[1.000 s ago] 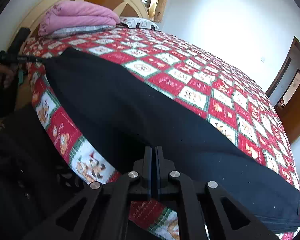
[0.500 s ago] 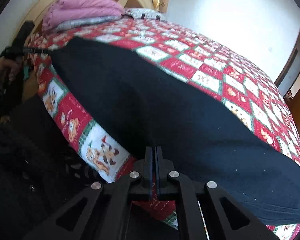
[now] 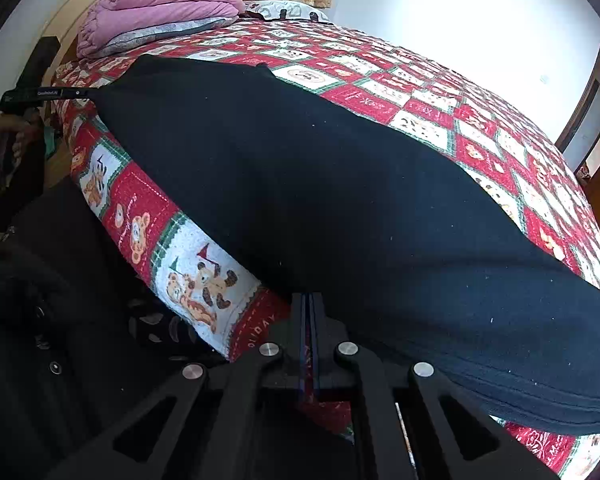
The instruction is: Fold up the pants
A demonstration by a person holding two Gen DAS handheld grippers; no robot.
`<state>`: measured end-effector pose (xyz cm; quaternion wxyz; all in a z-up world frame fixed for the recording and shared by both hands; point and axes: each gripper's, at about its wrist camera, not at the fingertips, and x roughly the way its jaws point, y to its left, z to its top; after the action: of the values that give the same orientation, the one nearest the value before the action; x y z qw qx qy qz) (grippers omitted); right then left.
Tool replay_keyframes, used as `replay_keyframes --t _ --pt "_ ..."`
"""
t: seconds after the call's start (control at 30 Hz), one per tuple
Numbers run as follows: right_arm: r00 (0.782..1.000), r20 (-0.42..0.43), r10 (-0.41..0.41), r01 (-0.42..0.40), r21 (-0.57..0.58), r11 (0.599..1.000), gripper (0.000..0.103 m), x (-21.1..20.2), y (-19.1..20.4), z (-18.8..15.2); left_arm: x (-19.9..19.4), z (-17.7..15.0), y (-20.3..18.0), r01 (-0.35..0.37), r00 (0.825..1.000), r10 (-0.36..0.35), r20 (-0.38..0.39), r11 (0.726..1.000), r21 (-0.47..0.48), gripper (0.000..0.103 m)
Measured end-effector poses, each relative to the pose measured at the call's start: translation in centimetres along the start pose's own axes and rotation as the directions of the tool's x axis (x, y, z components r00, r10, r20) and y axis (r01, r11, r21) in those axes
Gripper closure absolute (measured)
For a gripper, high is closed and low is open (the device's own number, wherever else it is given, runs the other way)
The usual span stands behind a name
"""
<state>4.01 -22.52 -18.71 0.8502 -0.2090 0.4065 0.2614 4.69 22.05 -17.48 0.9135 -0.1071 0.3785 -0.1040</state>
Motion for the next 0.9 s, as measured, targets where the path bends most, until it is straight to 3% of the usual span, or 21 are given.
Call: replay_keyframes --t 0.2,0.3,0.43,0.6,0.67,0.8,0.83,0.87,0.9 --pt "0.998 0.058 -0.005 0.006 -0.016 1.0 0.102 -2.3 0.9 0.4 -0.5 0.4 -0.1 0.001 1.0 -0.001 0.01 1.0 0.006 0.093" --pt "0.999 0.015 -0.029 0.029 0.002 1.0 0.101 -0.6 0.3 0.3 0.0 0.0 -0.2 -0.009 1.0 0.009 -0.002 1.0 0.021 0.092" --pt "0.999 -0.032 0.0 0.0 0.019 1.0 0.101 0.9 -0.2 -0.3 -0.5 0.1 0.3 0.0 1.0 0.0 0.011 1.0 0.005 0.083" --pt "1.0 -0.009 -0.009 0.01 0.049 0.999 0.1 -0.4 -1.4 0.2 -2.6 1.3 0.7 -0.106 0.991 0.107 0.075 0.994 -0.01 0.083" --pt "0.998 0.003 -0.061 0.06 0.056 0.997 0.1 -1.3 -2.2 0.2 -3.8 2.4 -0.3 -0.101 0.987 0.101 0.123 0.995 -0.013 0.08" --pt "0.994 0.05 -0.097 0.084 0.21 0.974 0.098 -4.9 -7.3 -0.7 -3.5 4.2 -4.8 -0.053 0.986 0.042 0.163 0.997 0.062 0.055" --pt "0.993 0.058 -0.107 0.089 0.257 0.962 0.086 -5.6 -8.7 -1.0 -2.9 4.5 -6.4 -0.028 0.987 0.013 0.161 0.996 0.09 0.055" --pt "0.99 0.065 -0.126 0.099 0.319 0.943 0.059 -6.4 -10.6 -1.6 -2.1 4.9 -7.9 -0.002 0.989 -0.015 0.148 0.993 0.12 0.055" --pt "0.985 0.072 -0.154 0.114 0.396 0.911 0.046 -7.4 -12.8 -2.5 -1.2 5.2 -9.5 0.02 0.991 -0.04 0.132 0.989 0.148 0.055"
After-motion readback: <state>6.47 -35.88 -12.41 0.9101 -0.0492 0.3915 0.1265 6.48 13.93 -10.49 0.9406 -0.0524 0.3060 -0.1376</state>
